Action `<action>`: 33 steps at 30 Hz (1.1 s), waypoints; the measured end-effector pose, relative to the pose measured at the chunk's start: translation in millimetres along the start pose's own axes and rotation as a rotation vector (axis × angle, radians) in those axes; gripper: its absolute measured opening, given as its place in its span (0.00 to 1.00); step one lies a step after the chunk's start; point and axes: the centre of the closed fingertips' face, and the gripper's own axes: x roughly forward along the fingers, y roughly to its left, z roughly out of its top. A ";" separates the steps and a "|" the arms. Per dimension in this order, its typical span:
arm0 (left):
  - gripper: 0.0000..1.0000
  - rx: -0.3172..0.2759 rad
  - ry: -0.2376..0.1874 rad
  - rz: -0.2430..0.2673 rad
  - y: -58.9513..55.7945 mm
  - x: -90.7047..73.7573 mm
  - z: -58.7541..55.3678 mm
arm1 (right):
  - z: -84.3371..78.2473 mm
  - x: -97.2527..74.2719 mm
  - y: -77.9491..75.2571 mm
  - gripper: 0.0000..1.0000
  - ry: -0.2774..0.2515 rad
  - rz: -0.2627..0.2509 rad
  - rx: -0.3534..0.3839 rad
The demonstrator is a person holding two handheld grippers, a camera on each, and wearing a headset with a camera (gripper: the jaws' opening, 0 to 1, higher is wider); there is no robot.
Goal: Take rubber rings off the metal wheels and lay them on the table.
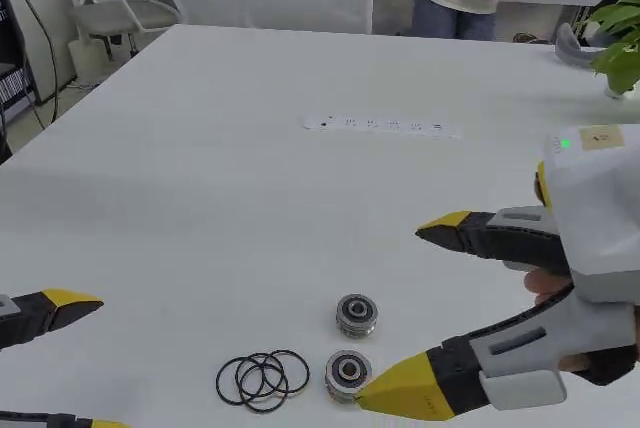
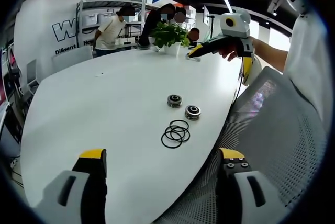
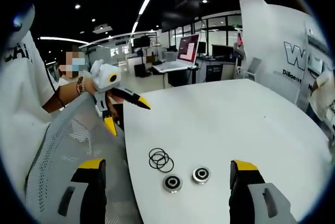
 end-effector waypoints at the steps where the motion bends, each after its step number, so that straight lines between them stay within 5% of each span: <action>1: 0.86 -0.002 0.000 0.000 0.1 0.0 0.1 | -2.8 -2.5 -1.5 0.99 0.002 -0.007 0.000; 16: 0.99 -0.014 -0.020 0.004 -1.1 -0.5 3.1 | -9.8 -32.2 -16.6 0.99 -0.104 -0.084 0.070; 26: 0.99 -0.026 -0.024 0.015 0.3 -2.7 3.3 | -16.2 -46.9 -22.7 0.99 -0.195 -0.131 0.141; 33: 0.99 -0.028 -0.026 0.025 2.4 -4.0 2.2 | -30.8 -51.9 -28.7 0.99 -0.212 -0.161 0.182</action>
